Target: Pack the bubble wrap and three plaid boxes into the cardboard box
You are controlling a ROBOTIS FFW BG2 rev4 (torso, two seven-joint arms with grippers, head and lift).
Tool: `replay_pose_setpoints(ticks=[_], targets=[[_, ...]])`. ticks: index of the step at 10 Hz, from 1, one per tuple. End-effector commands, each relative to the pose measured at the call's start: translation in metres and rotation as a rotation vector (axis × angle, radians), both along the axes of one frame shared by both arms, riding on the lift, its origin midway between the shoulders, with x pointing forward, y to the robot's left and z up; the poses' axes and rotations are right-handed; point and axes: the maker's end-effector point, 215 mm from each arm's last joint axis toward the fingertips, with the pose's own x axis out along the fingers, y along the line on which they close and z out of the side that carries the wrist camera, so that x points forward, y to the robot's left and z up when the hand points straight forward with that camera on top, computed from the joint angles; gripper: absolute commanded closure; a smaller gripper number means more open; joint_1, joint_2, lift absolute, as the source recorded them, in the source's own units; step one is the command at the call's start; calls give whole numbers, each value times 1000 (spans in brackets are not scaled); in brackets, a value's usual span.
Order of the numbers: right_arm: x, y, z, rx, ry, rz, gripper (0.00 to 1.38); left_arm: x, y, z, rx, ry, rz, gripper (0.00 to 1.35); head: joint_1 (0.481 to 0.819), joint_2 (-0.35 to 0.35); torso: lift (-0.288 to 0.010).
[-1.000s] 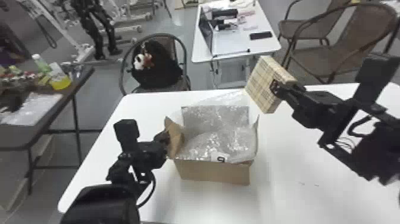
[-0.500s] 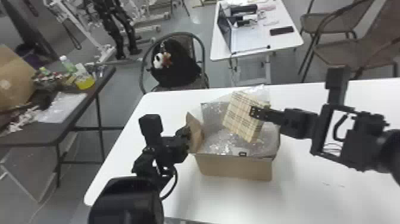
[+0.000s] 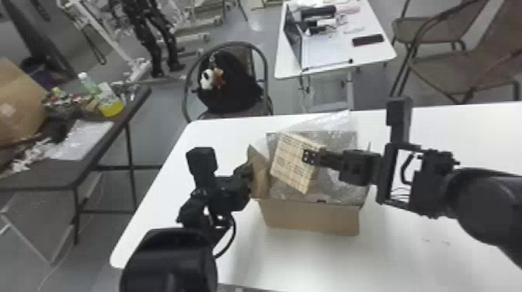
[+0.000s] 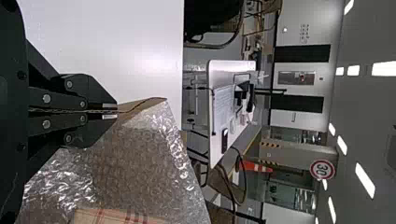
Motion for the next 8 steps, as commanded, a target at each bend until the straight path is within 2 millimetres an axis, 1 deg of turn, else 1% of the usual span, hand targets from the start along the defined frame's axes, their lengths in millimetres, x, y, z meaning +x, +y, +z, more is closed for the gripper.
replay_pose_setpoints(ticks=[1,2,3,4,5,6,8], targets=[[3,2,-11,-3,9,-5,645,1,-3,0,-3,-2,-2,1214,695,350,-92],[3,3,-6,5,1,-3,217,-1,-1,0,-3,-2,2,1214,695,350,-92],[4,0,3,21,-6,3,41,-1,0,-1,-3,0,3,1214,695,350,-92],[4,-4,12,13,-19,39,87,-1,0,-1,-1,0,3,1214,695,350,-92],[2,-9,28,15,-39,104,87,-1,-1,-1,-3,0,2,1214,695,350,-92],[5,-24,41,-10,-75,128,87,-2,-1,-2,-3,1,2,1214,695,350,-92],[26,-77,58,-63,-209,-5,91,-3,1,-1,-1,-2,4,1214,695,350,-92]])
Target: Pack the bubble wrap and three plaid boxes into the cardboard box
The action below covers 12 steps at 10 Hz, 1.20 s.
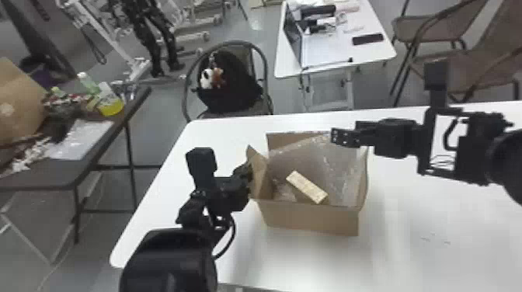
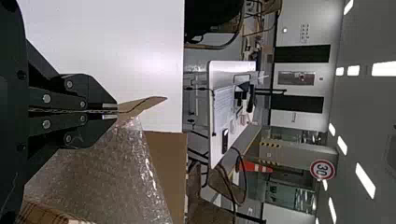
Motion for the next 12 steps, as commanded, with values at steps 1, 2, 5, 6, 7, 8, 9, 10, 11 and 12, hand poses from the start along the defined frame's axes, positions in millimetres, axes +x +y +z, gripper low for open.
replay_pose_setpoints(ticks=[1,2,5,6,7,8,9,10,11,12], targets=[[16,-46,16,-61,-157,-166,93,-1,0,-1,-4,1,3,1214,691,350,-92],[26,-80,29,-119,-280,-333,99,-1,-1,-1,-5,0,1,1214,685,331,-92],[17,-164,1,-153,-306,-630,99,-2,-2,-3,-7,1,0,1214,679,243,-92],[8,-191,-13,-180,-312,-726,99,-4,-1,-4,-9,4,1,1214,695,214,-92],[-4,-215,-29,-202,-311,-814,99,-5,0,-5,-11,3,2,1214,695,200,-92],[-18,-240,-46,-220,-298,-910,99,-5,-1,-4,-13,1,2,1214,695,172,-92],[-28,-256,-68,-251,-269,-950,99,-6,1,-5,-15,2,4,1214,695,144,-92],[-33,-265,-87,-275,-239,-958,99,-7,1,-6,-15,4,4,1214,695,126,-92],[-38,-272,-103,-308,-226,-973,101,-7,1,-6,-16,2,4,1214,695,122,-92],[-41,-284,-111,-338,-246,-1015,101,-7,1,-6,-16,2,4,1214,695,113,-92]])
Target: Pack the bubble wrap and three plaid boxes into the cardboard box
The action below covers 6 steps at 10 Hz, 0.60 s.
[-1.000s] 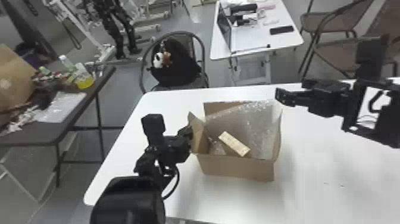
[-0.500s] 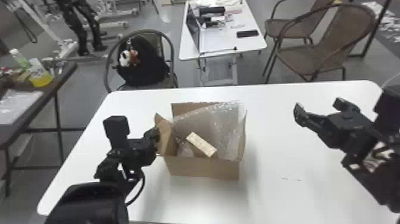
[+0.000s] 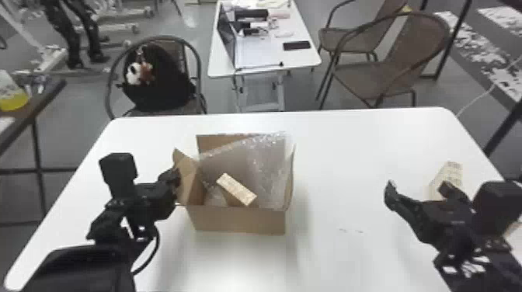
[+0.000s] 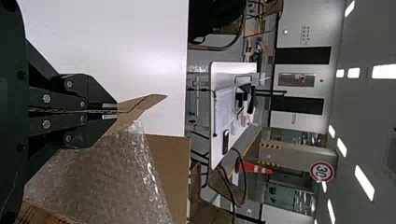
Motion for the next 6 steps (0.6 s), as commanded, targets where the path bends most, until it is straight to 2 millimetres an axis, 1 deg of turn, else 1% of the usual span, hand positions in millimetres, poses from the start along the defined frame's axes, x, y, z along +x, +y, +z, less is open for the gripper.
replay_pose_setpoints(ticks=[1,2,3,4,6], targets=[[-7,-20,-16,-36,-6,-77,104,0,-2,-1,-5,-1,0,1214,695,99,-92],[-8,-36,-36,-40,23,-130,136,-1,-1,-1,-6,-1,1,1214,695,81,-92],[-5,-47,-50,-37,49,-153,182,-1,-1,-1,-7,-1,1,1214,695,64,-92],[-2,-52,-59,-49,63,-166,194,-1,-2,-1,-8,-1,-1,1214,695,58,-92],[-2,-56,-69,-60,79,-201,197,-1,-3,-2,-8,0,-2,1214,695,38,-92]])
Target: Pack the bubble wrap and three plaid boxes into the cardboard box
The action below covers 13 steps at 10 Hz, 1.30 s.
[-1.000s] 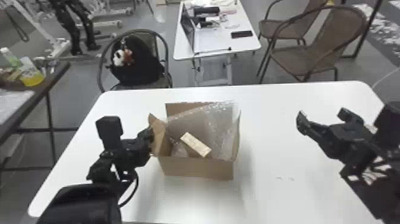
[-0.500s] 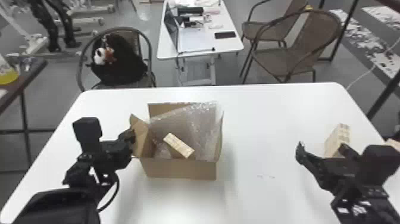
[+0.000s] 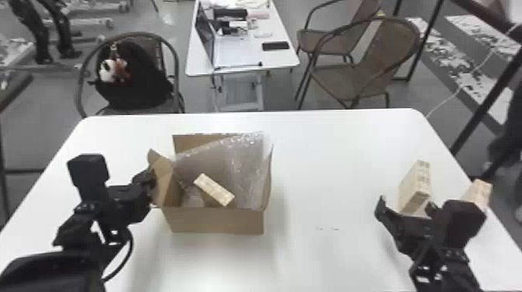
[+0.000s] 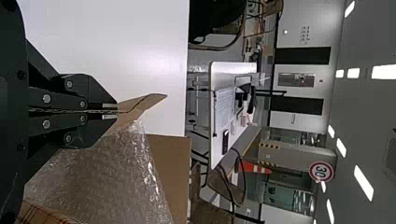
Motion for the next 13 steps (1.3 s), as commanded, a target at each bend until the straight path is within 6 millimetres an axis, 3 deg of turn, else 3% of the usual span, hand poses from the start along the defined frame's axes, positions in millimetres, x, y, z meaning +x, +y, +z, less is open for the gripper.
replay_pose_setpoints(ticks=[1,5,8,13], targets=[[1,-1,-6,-6,7,-10,197,0,-1,-1,-4,0,2,1214,695,34,-92],[3,-25,-18,-25,28,-64,197,0,-1,0,-4,-4,1,1214,695,21,-92],[18,-41,-16,-31,20,-94,197,0,-2,0,-5,-4,0,1214,695,2,-92],[30,-46,-27,-33,32,-108,243,0,-5,-1,-6,-2,-6,1214,695,-18,-92]])
